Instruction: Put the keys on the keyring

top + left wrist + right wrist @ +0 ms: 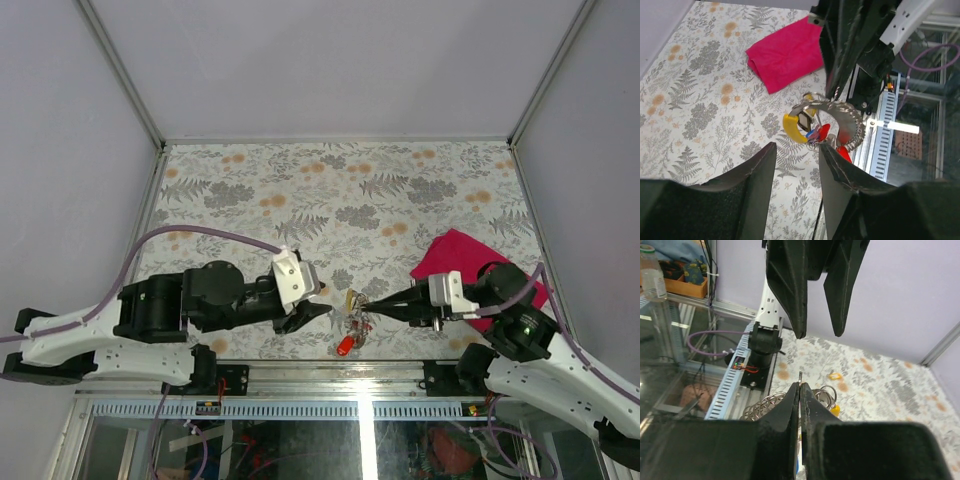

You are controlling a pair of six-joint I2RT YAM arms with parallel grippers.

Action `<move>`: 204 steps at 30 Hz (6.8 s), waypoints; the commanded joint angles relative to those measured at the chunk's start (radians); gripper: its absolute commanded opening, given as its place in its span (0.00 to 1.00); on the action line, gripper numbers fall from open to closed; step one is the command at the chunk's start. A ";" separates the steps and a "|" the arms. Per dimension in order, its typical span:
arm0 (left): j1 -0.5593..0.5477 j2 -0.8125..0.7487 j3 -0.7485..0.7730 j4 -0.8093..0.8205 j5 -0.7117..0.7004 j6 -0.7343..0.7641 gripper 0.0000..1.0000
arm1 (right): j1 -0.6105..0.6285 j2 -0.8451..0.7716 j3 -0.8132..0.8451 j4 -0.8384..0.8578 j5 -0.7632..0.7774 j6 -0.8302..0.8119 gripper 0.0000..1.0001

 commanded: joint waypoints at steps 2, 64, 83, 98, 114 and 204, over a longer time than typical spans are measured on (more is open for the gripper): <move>0.030 -0.064 -0.103 0.191 -0.079 -0.118 0.41 | 0.005 -0.052 -0.037 0.163 0.028 -0.142 0.00; 1.353 -0.011 -0.709 0.219 -0.075 -0.929 0.66 | 0.005 -0.079 -0.086 -0.065 0.209 -0.037 0.00; 1.441 0.118 -0.856 0.335 -0.102 -1.013 0.57 | 0.006 -0.066 -0.125 0.002 0.185 -0.018 0.00; 1.449 0.210 -0.858 0.395 -0.125 -0.996 0.49 | 0.006 -0.052 -0.128 0.008 0.185 -0.034 0.00; 1.452 0.200 -0.876 0.398 -0.146 -0.989 0.26 | 0.006 -0.057 -0.124 0.005 0.180 -0.038 0.00; 0.754 -0.141 -0.616 1.110 0.532 -0.973 0.00 | 0.005 0.049 -0.180 0.529 0.267 -0.125 0.00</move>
